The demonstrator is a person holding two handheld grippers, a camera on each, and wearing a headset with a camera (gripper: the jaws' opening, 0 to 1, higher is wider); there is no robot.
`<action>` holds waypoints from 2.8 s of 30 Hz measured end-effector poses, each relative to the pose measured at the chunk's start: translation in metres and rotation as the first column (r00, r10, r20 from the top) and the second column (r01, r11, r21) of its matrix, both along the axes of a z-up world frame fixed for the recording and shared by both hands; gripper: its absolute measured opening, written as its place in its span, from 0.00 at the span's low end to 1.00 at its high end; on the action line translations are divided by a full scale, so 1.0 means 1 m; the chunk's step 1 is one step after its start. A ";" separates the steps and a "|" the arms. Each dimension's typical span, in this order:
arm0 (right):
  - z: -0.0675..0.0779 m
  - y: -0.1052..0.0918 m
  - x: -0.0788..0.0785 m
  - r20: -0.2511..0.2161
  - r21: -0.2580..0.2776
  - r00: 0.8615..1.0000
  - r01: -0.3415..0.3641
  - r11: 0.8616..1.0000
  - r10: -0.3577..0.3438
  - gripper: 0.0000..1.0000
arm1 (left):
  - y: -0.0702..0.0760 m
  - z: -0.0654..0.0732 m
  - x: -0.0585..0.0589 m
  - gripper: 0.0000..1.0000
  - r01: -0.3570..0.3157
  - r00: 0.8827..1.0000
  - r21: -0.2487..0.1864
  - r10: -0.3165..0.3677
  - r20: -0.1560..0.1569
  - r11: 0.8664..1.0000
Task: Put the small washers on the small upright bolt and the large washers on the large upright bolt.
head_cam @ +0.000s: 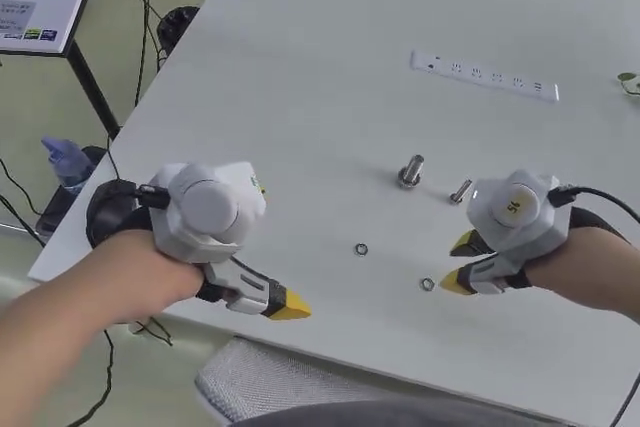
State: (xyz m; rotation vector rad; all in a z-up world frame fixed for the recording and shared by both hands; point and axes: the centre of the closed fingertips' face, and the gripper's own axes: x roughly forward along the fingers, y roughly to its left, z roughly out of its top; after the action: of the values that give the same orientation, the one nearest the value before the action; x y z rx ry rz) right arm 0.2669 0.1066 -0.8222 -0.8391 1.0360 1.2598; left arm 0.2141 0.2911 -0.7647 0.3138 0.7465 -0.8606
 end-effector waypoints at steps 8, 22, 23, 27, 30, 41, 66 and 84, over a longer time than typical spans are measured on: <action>-0.024 0.002 0.002 0.021 0.019 1.000 0.010 1.000 -0.010 0.31 | -0.005 0.008 -0.001 1.00 -0.018 1.000 -0.051 0.019 0.003 0.999; -0.054 0.001 0.001 0.032 -0.010 0.999 0.000 1.000 0.000 0.29 | -0.005 0.006 -0.007 0.97 0.004 1.000 -0.020 -0.004 -0.019 1.000; -0.054 0.001 0.001 0.034 -0.010 0.999 -0.002 1.000 0.002 0.29 | -0.006 0.006 -0.007 0.97 0.007 1.000 -0.021 -0.007 -0.018 1.000; -0.054 0.001 0.002 0.040 -0.013 0.999 -0.008 1.000 0.008 0.28 | -0.007 0.005 -0.008 0.97 0.011 1.000 -0.023 -0.012 -0.023 1.000; -0.053 0.001 0.001 0.049 -0.026 0.998 -0.027 0.999 0.028 0.28 | -0.006 0.005 -0.006 0.96 0.015 1.000 -0.021 -0.016 -0.024 1.000; -0.054 0.003 0.002 0.058 -0.039 0.998 -0.026 0.999 0.028 0.23 | -0.004 0.005 -0.003 0.93 0.028 0.999 -0.029 -0.029 -0.024 0.999; -0.055 0.002 0.005 0.028 -0.091 0.999 -0.035 0.995 0.038 0.12 | 0.001 0.006 -0.006 0.86 0.046 0.998 -0.025 -0.047 -0.029 0.999; -0.026 -0.025 0.014 -0.025 -0.124 1.000 -0.009 0.992 0.006 0.12 | -0.006 0.004 -0.006 0.86 0.021 1.000 -0.002 -0.021 -0.021 1.000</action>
State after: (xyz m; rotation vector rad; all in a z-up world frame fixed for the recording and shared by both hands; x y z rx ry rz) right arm 0.2807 0.0811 -0.8481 -0.9256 1.1405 1.2244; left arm 0.2079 0.2848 -0.7606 0.3122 0.7635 -0.8854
